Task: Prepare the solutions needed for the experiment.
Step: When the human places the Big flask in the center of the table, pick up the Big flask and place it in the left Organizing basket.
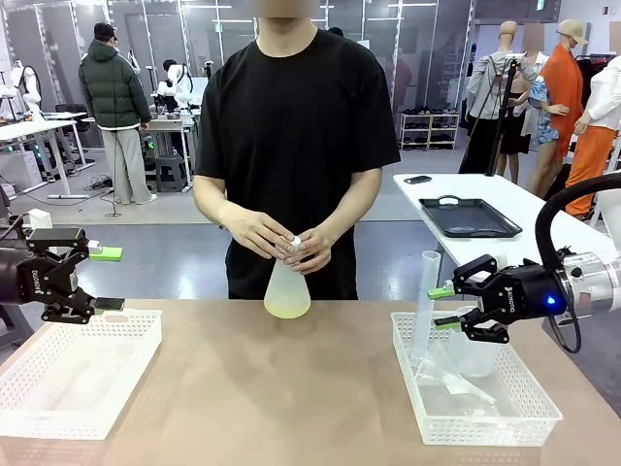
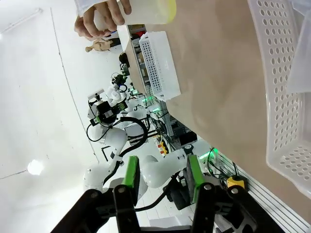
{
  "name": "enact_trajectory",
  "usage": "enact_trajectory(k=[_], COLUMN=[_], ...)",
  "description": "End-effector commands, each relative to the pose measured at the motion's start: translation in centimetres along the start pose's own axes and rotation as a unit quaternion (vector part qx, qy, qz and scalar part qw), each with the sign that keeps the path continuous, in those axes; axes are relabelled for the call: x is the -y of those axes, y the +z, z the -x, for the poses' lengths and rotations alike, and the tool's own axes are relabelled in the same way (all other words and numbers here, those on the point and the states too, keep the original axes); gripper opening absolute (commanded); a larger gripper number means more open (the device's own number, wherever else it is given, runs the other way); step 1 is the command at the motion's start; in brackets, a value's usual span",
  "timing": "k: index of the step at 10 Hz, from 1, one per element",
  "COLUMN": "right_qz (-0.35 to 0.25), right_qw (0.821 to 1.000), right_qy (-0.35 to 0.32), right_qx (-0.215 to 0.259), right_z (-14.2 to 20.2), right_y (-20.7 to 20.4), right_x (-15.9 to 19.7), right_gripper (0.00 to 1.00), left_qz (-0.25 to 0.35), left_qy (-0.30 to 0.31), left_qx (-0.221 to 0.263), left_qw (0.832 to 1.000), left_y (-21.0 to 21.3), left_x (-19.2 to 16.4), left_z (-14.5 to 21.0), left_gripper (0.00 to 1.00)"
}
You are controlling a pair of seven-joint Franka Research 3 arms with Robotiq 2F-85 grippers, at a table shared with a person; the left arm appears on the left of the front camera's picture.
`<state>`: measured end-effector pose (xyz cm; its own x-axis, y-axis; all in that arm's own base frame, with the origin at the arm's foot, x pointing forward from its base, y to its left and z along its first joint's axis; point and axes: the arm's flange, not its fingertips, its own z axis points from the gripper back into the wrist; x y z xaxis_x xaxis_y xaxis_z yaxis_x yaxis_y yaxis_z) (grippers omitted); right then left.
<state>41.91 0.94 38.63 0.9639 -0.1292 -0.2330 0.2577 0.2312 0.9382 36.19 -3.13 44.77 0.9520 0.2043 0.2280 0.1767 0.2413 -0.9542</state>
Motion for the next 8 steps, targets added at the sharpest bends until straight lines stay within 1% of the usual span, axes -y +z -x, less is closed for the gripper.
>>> enact_trajectory(k=[1, 8], right_qz=[0.004, 0.004], right_qw=[1.0, 1.0], right_qy=[0.002, 0.002], right_qx=[-0.005, -0.005], right_z=[-0.02, -0.02], right_y=[0.17, 0.17], right_x=[-0.25, -0.25], right_gripper=[0.51, 0.51], left_qz=[0.016, 0.016], left_qy=[0.002, 0.002], left_qx=[0.007, 0.007], left_qw=[1.0, 1.0], left_y=[-0.28, -0.28], left_x=[0.26, 0.26], left_z=[0.01, 0.01], left_gripper=[1.0, 1.0])
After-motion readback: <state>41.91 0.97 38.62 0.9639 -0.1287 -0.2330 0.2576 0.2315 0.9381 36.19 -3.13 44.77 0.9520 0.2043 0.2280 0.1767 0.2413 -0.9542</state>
